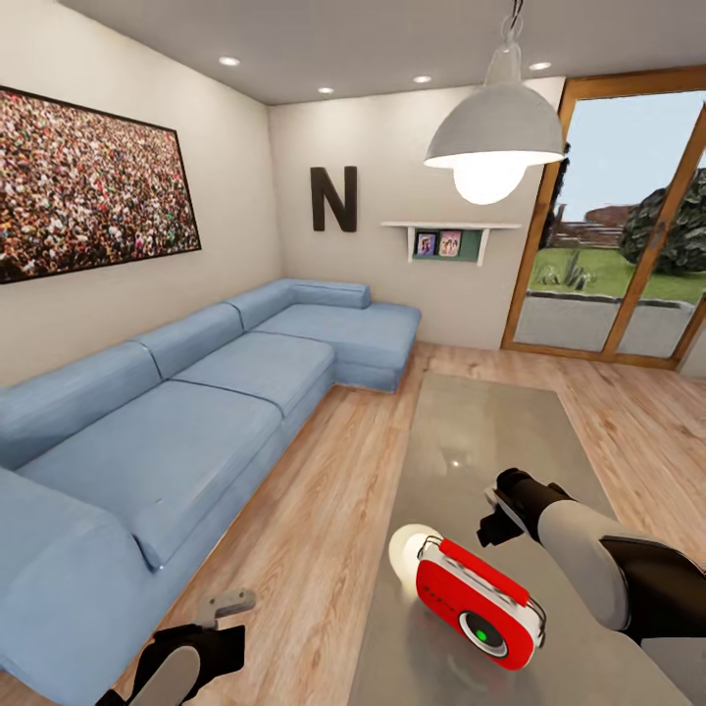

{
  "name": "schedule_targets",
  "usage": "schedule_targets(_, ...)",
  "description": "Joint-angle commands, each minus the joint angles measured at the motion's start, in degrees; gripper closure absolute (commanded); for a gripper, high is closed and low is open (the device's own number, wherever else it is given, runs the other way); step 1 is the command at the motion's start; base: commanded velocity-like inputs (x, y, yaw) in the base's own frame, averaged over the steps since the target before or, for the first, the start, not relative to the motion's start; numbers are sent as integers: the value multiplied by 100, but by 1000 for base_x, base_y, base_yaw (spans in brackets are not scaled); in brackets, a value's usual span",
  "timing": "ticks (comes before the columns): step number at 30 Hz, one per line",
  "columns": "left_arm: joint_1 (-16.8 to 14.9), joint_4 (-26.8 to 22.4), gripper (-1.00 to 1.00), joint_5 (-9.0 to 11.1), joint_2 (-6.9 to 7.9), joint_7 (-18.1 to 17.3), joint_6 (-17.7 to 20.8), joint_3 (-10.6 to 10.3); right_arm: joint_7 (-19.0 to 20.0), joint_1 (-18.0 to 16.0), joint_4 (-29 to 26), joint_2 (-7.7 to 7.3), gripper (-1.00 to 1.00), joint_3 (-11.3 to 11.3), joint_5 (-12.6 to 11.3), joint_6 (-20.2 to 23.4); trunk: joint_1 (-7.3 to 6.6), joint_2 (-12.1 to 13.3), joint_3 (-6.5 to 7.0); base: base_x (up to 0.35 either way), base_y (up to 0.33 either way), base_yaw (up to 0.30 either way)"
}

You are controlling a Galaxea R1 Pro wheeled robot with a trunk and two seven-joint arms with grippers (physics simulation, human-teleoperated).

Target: Turn on the radio receiver that's on the table in the living room.

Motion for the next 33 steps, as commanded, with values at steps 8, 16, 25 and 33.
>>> schedule_targets(8,3,8,100,9,-14,0,2,34,4,0,0,95,-100,1,2,-3,-176,322,144,0,0,0)
schedule_targets(16,3,17,100,9,0,-5,2,36,4,0,0,250,-100,1,-2,-4,-352,643,288,0,0,0)
schedule_targets(25,3,26,100,9,-10,-9,2,34,-1,0,-9,300,-100,1,-2,-1,-550,1004,449,0,0,0)
schedule_targets(33,3,26,100,9,-17,-9,-6,33,17,0,-4,301,-100,1,-2,-6,-725,1325,593,0,0,0)
